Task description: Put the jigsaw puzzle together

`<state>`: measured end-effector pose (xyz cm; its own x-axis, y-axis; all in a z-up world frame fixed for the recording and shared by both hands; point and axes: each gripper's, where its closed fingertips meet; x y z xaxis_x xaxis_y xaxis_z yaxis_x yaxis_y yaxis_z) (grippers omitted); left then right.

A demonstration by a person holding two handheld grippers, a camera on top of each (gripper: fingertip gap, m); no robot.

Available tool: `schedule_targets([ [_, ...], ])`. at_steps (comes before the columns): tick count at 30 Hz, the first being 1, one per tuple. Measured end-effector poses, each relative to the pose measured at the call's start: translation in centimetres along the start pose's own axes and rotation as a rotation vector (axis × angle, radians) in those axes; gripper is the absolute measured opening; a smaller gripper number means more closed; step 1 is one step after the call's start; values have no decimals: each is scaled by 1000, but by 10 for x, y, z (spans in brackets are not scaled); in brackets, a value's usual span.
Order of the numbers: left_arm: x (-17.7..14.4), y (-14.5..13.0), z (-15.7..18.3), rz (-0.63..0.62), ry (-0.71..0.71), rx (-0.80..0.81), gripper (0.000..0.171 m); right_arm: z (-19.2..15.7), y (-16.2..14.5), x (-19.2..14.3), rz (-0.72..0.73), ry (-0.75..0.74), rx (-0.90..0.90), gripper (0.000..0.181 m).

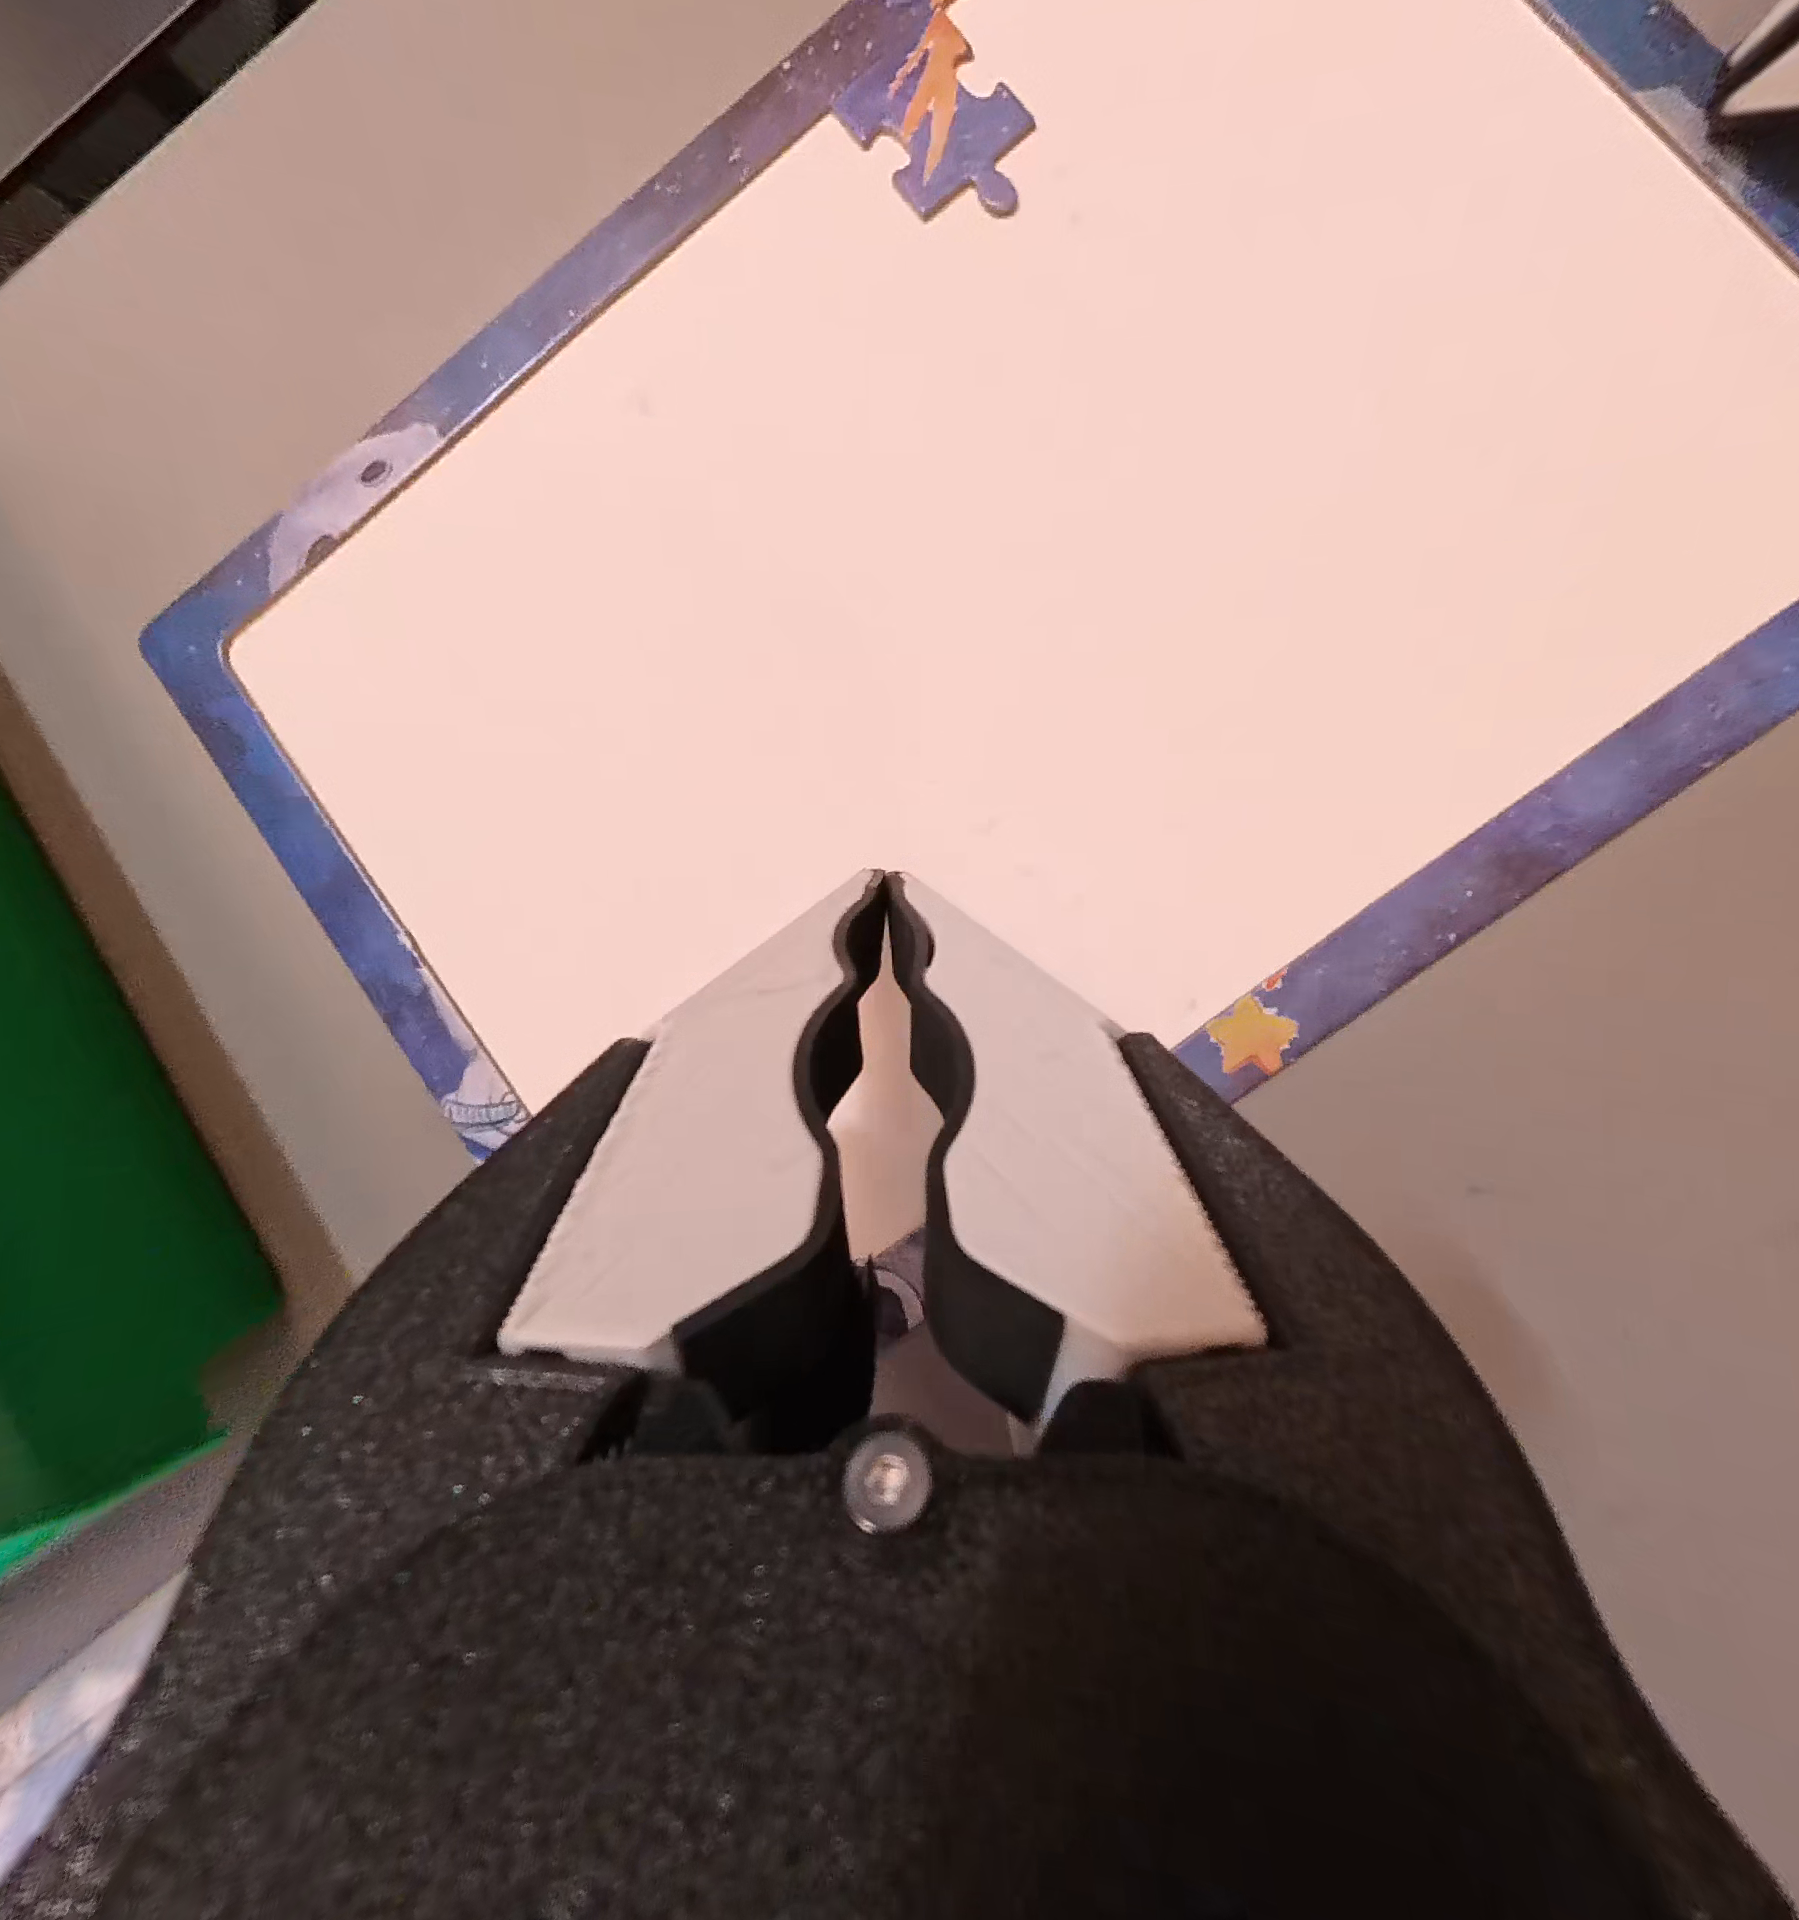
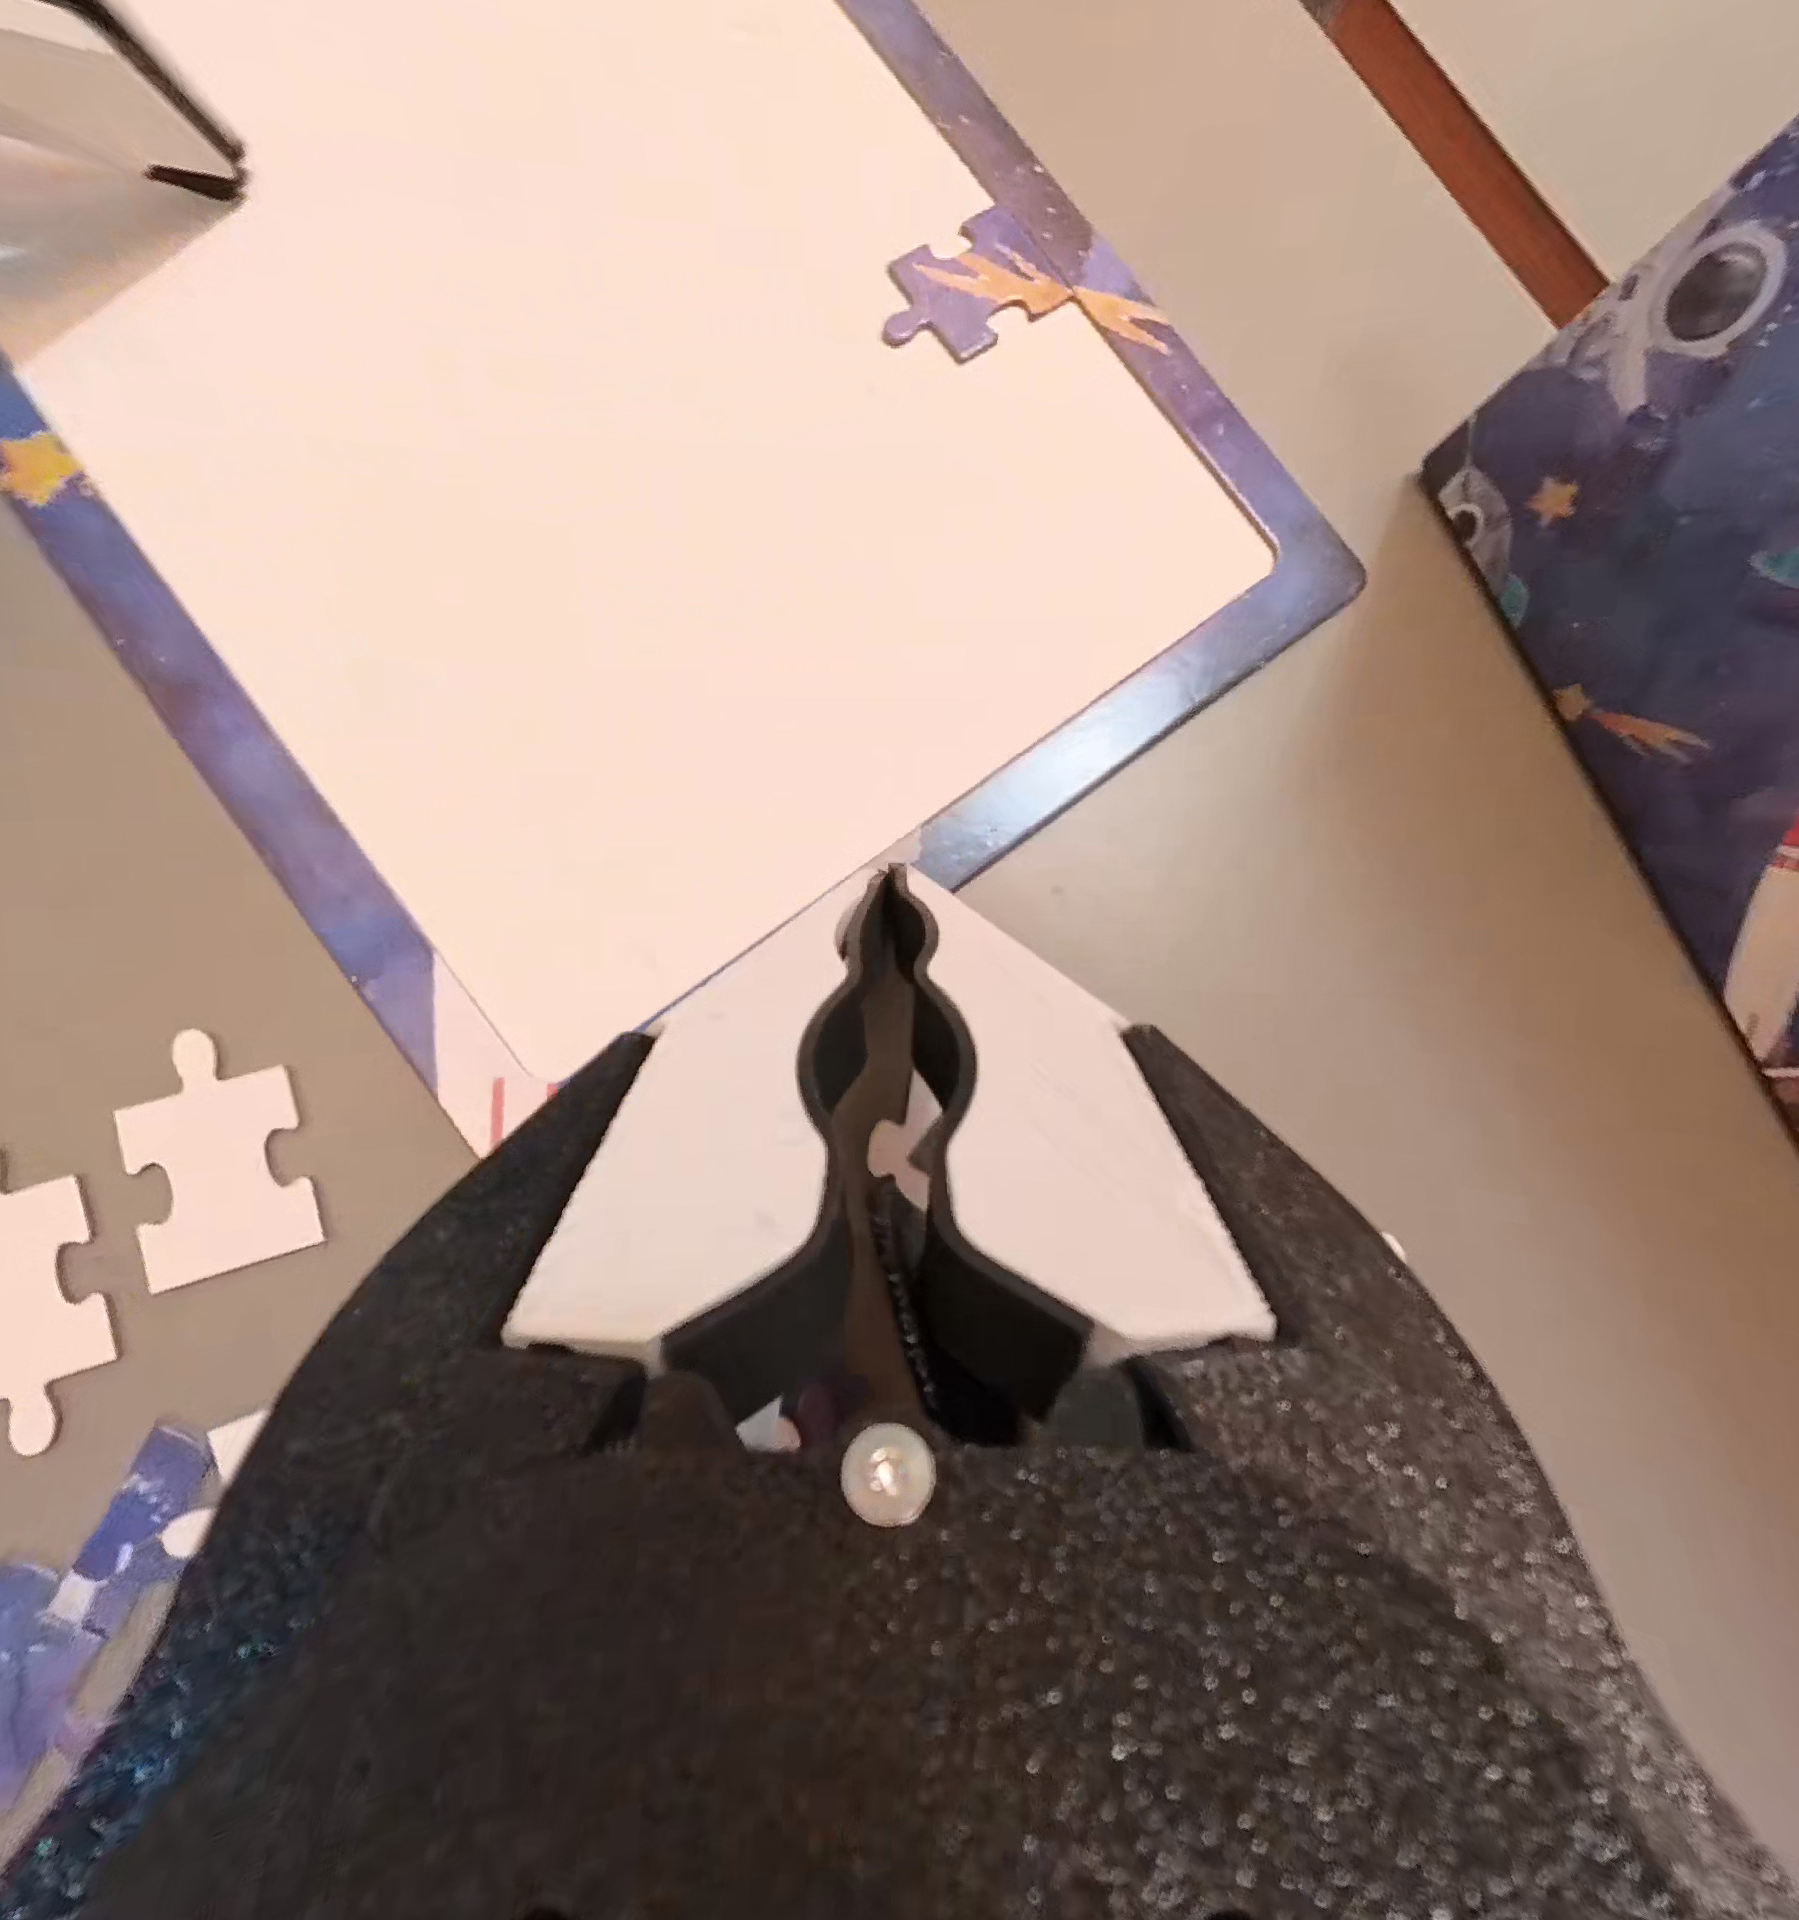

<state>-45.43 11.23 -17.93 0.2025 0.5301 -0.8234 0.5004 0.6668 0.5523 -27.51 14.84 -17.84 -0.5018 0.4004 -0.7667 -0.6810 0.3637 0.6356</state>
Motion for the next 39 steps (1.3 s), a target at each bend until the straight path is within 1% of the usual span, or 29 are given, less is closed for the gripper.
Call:
schedule_targets([
  [4,-2,-1,2,20,51,-40,0,0,-5,-4,-4,-11,-8,0],
  [6,-4,1,-4,43,113,-80,0,-1,1,-3,-5,-15,-11,0],
  [9,-23,12,-19,160,243,-196,1,3,4,-9,9,-17,11,0],
  [12,-46,18,-23,295,284,-344,1,-3,20,-34,114,61,110,0],
  [14,-58,17,-24,359,298,-393,1,-1,28,-54,198,86,171,0],
  [15,-63,16,-26,377,315,-394,1,3,29,-63,231,74,187,0],
  [18,-69,10,-30,374,344,-350,3,21,23,-74,264,-22,199,0],
  [21,-67,4,-34,350,343,-360,4,35,14,-74,229,-74,195,2],
  [24,-61,5,-29,346,300,-363,4,39,6,-70,202,-61,230,2],
  [29,-57,7,-26,342,290,-335,4,42,1,-67,189,-47,255,3],
  [39,-65,7,-35,388,263,-422,4,45,-4,-67,175,-47,265,2],
])
Point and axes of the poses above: each gripper's, where its closed fingertips meet, x out along the fingers, y out of its top, z = x × y across the jaws, and after that the axes turned 1 degree about -z, right-handed
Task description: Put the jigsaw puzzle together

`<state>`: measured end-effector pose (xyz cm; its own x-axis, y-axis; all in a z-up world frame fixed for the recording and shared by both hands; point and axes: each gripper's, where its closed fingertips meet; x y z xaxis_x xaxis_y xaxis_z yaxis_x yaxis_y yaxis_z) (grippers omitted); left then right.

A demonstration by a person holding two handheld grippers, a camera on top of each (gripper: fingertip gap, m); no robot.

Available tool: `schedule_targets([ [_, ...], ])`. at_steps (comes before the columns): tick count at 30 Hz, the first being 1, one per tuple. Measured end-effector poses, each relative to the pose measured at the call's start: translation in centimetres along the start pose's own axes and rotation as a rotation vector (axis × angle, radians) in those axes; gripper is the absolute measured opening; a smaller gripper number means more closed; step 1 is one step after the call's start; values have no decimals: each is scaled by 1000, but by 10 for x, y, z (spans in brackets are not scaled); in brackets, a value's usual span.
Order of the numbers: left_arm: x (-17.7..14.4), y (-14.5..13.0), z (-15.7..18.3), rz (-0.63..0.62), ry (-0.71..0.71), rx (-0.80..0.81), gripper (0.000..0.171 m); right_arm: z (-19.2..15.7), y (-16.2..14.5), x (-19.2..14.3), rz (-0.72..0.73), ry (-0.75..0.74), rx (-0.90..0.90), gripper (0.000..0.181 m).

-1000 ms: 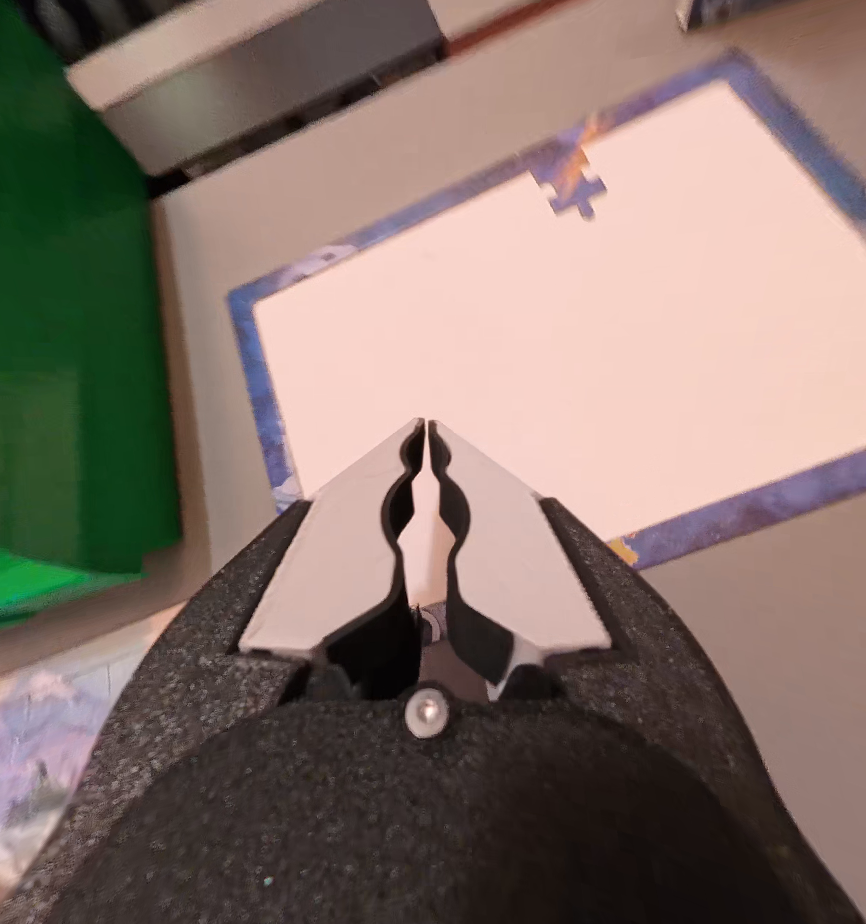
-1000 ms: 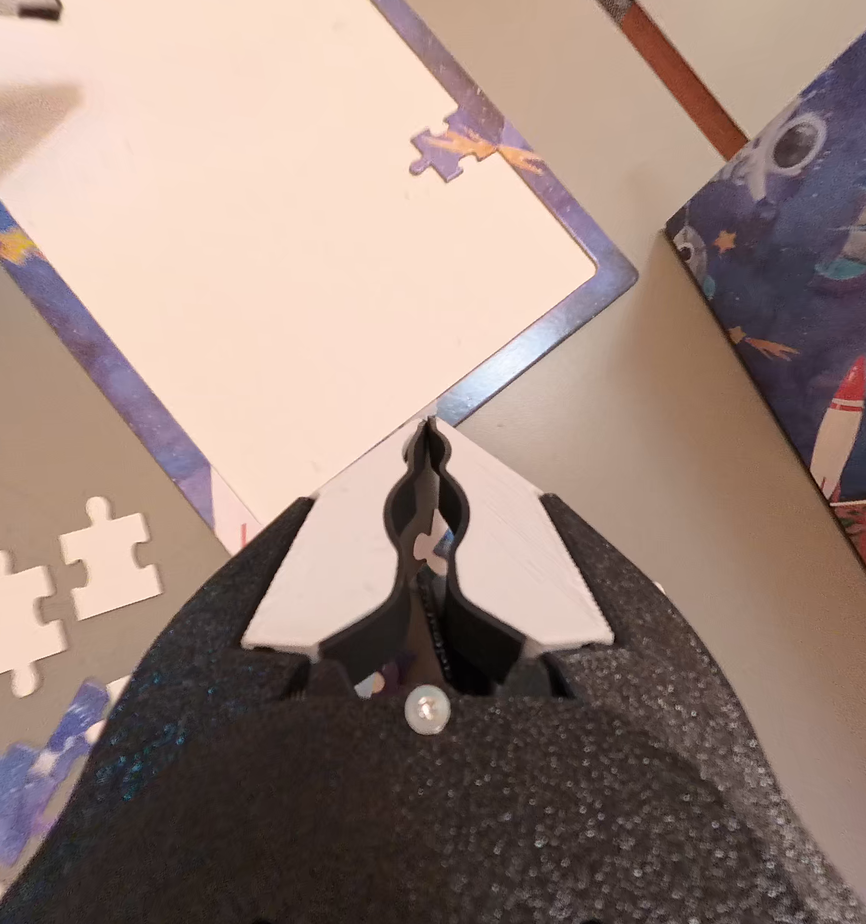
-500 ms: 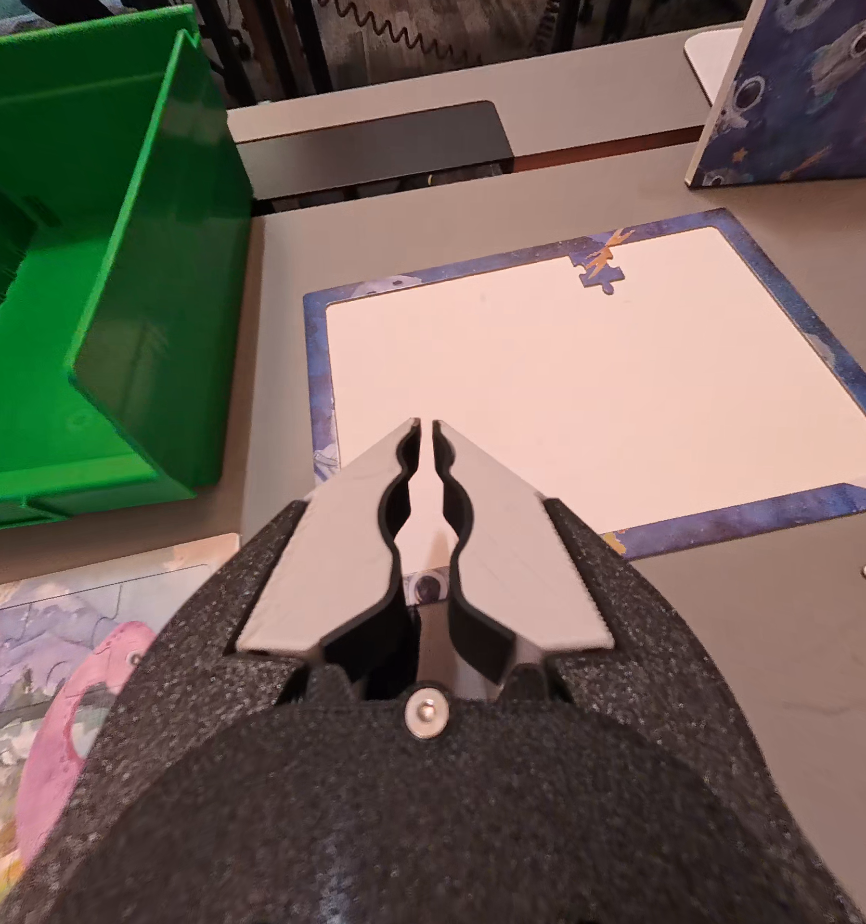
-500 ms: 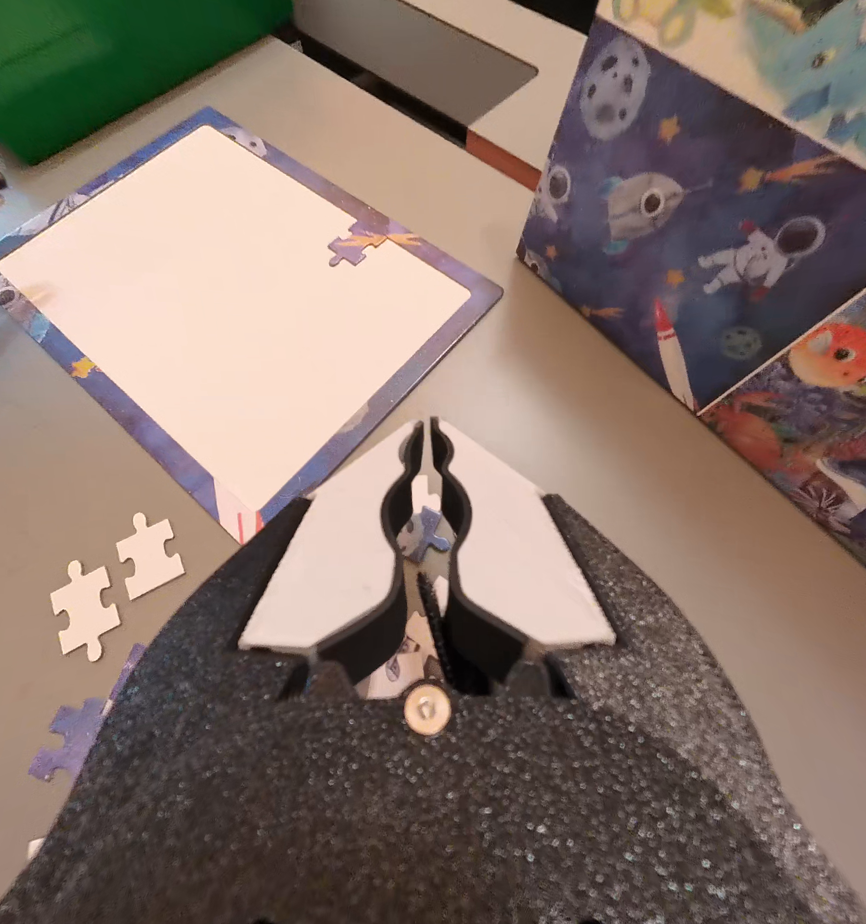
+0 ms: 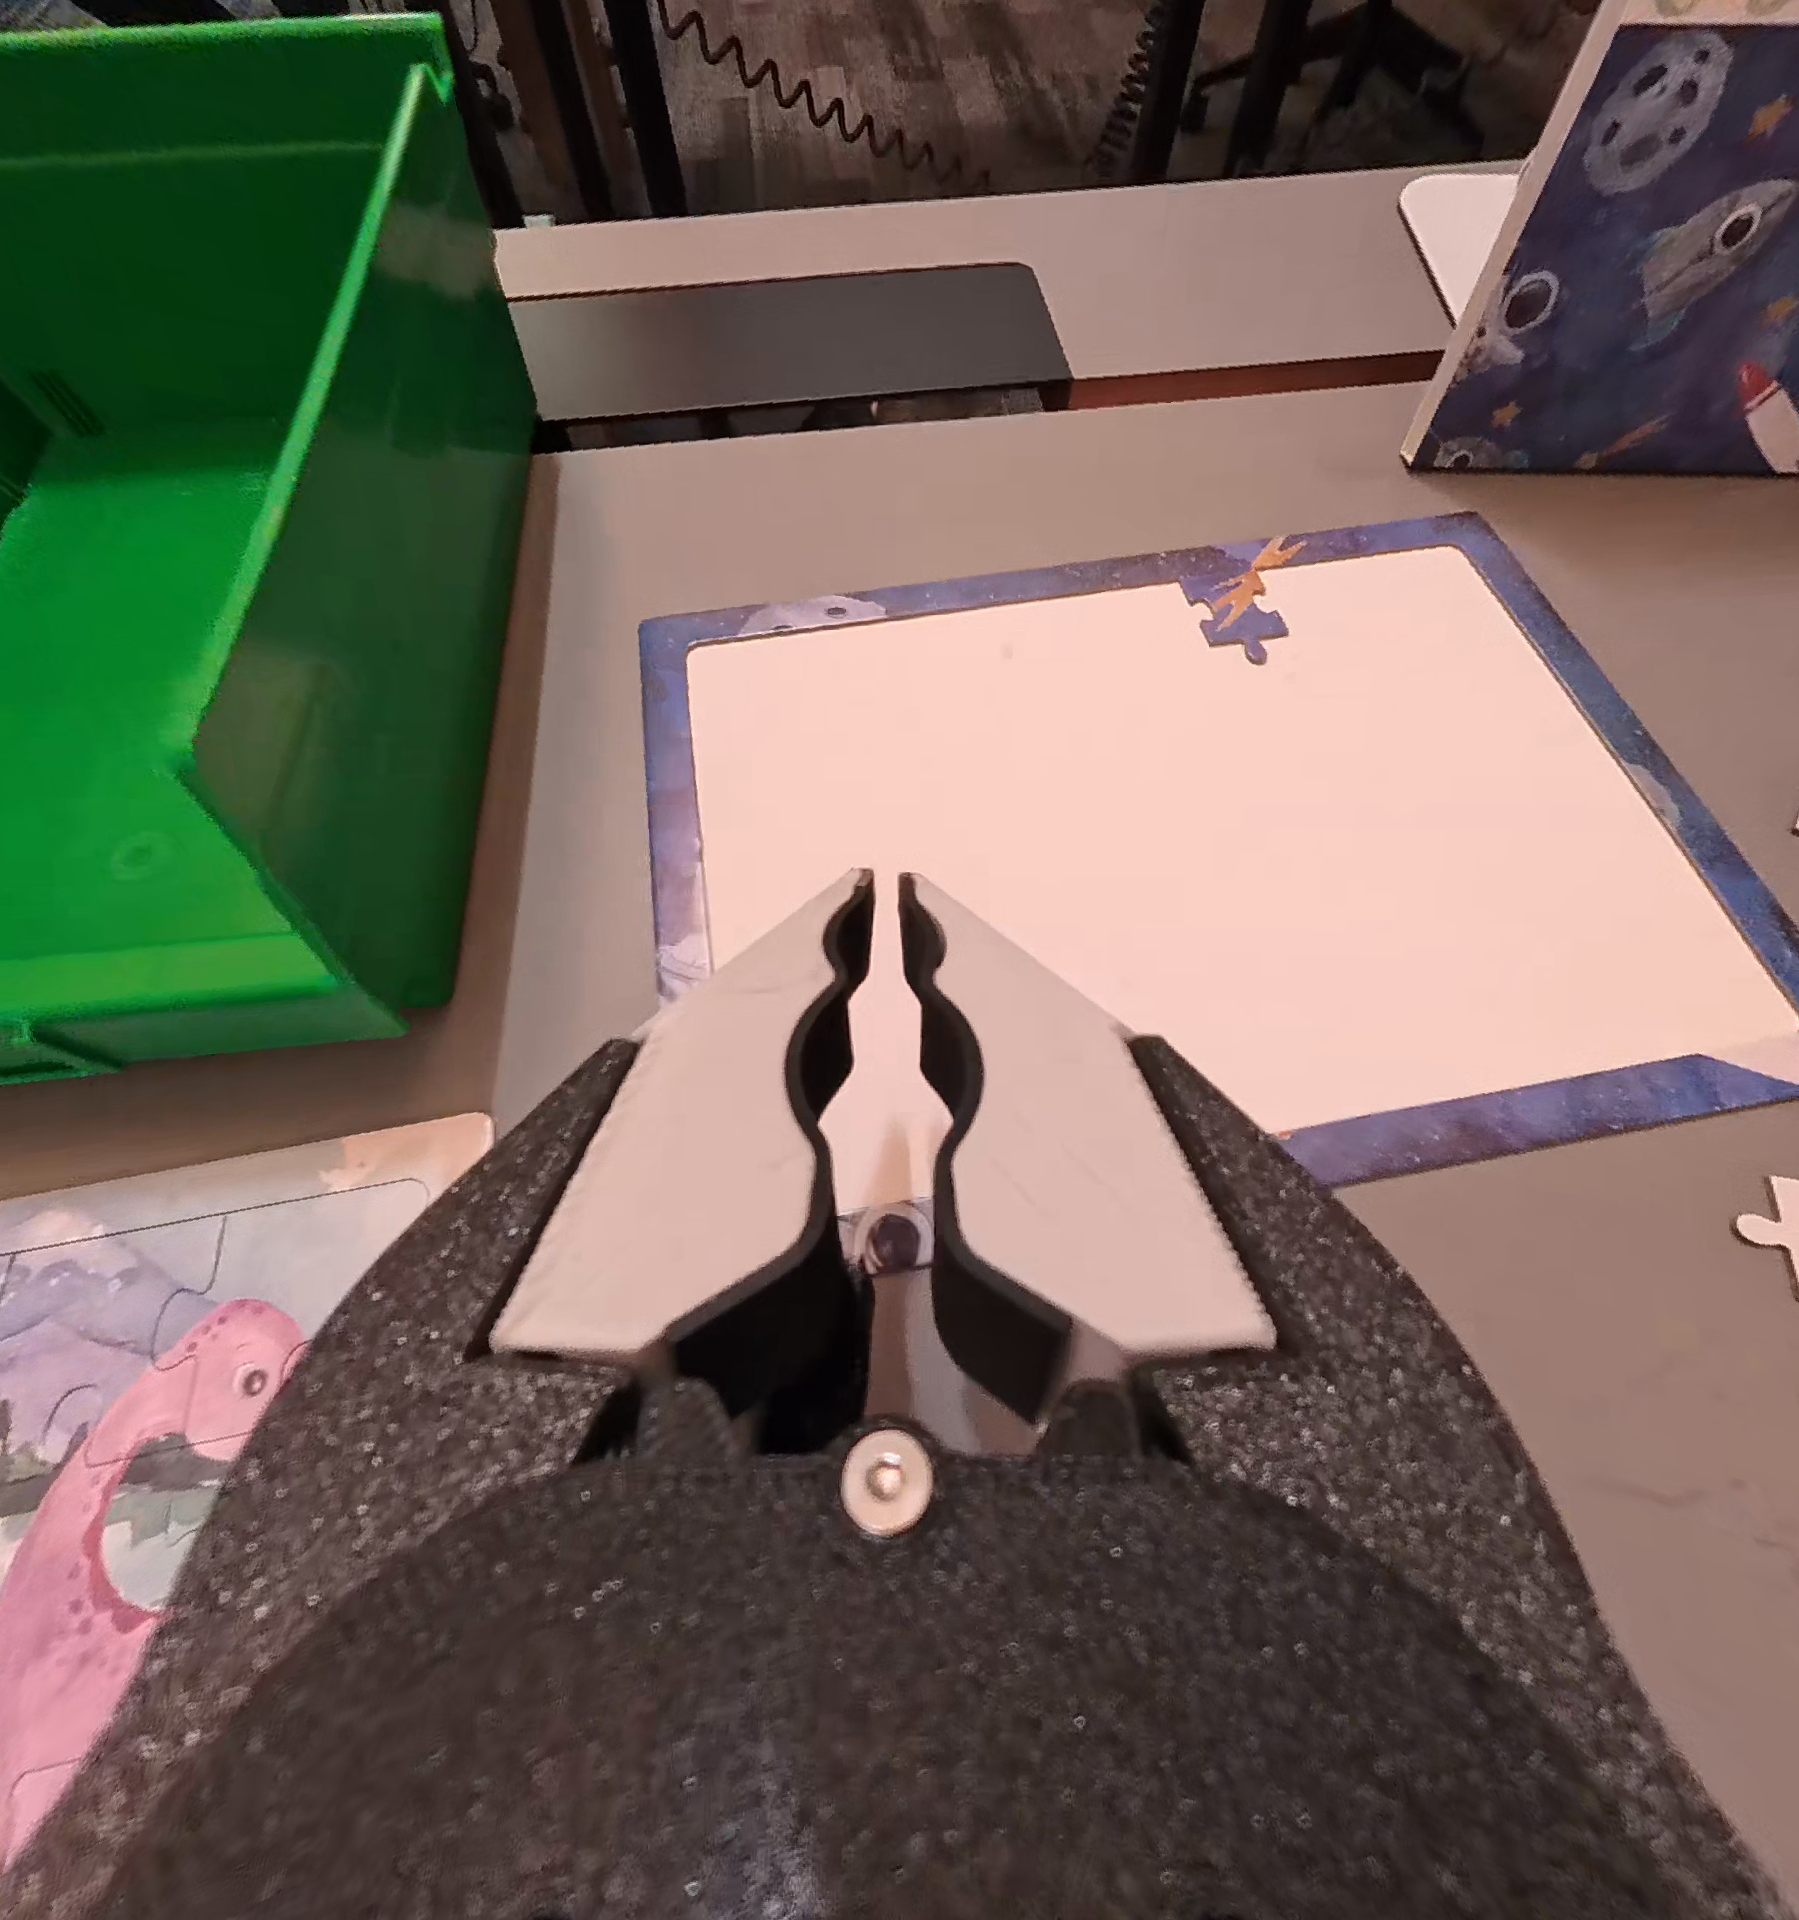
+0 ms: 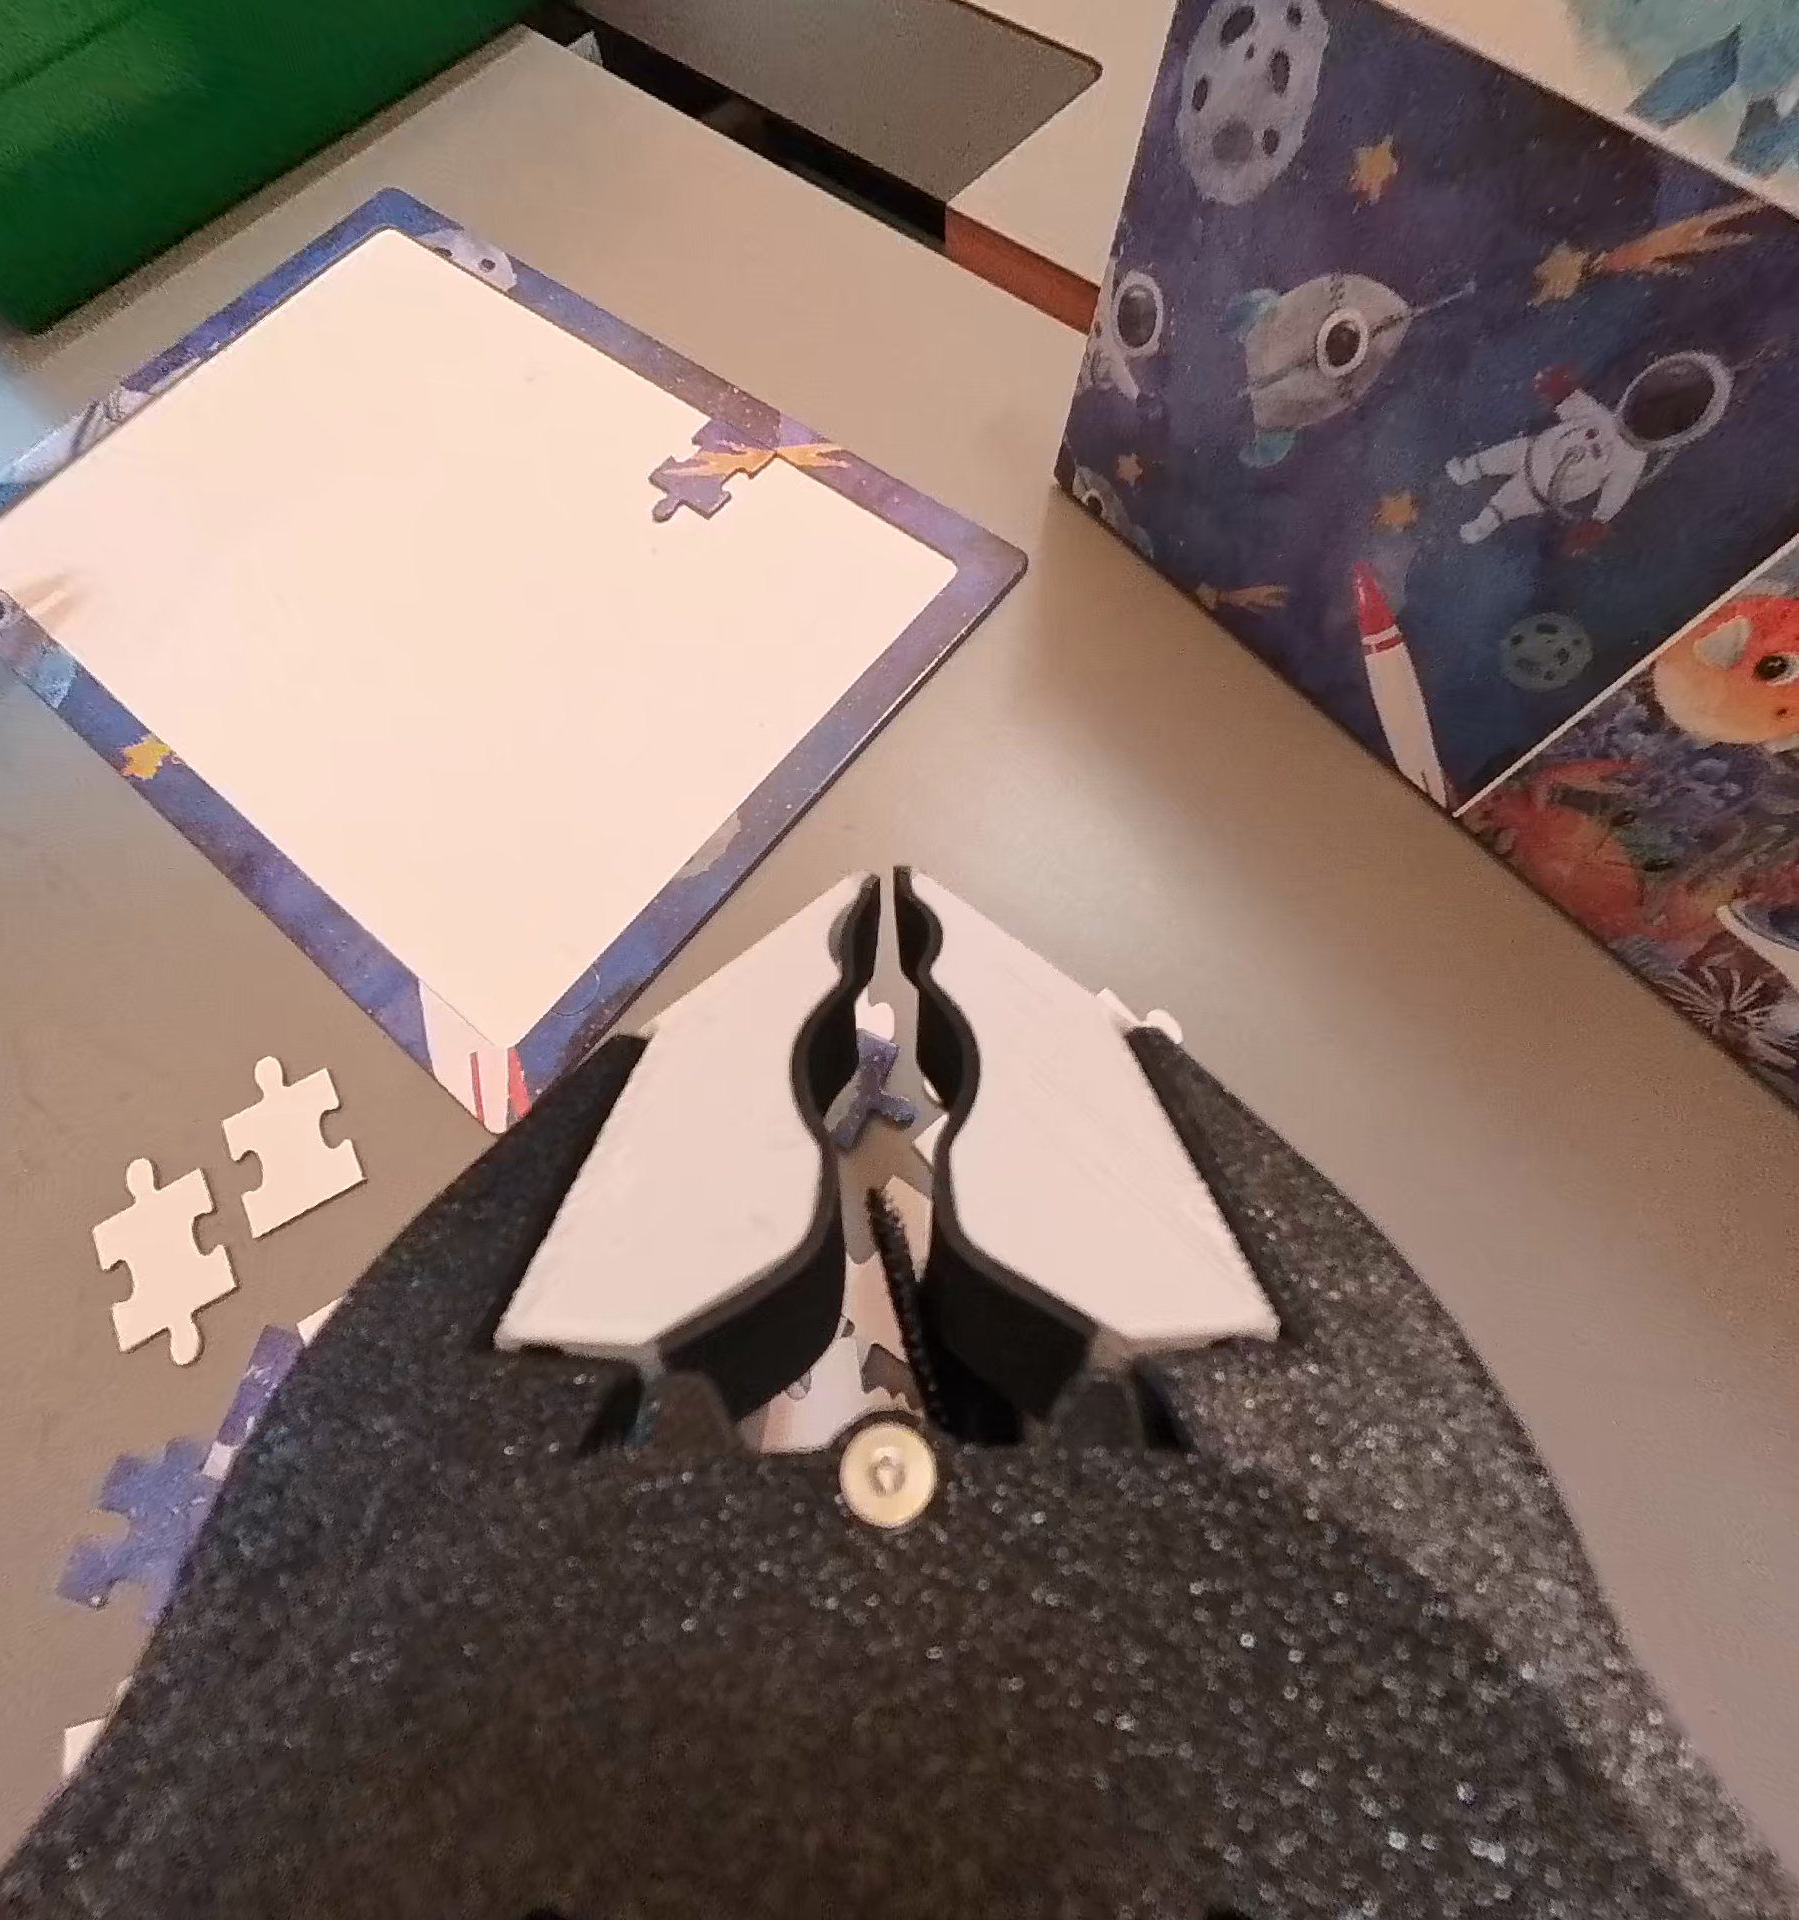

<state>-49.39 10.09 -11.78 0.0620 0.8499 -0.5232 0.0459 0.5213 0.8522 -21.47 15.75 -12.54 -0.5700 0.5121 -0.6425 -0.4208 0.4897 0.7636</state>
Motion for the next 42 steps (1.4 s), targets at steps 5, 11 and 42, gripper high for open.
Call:
schedule_targets([
  [5,1,-3,-2,-15,4,5,4,0,-2,3,-11,9,-7,2],
  [11,1,-5,-13,-27,50,13,4,-5,-1,5,-22,-16,-60,2],
  [42,11,-20,2,-77,26,93,6,-25,-13,15,-74,65,-70,4],
])
Point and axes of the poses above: each gripper's, where its closed fingertips meet, x out along the fingers, y out of its top, z = x × y across the jaws, and after that the axes turned 1 degree about -z, right-handed
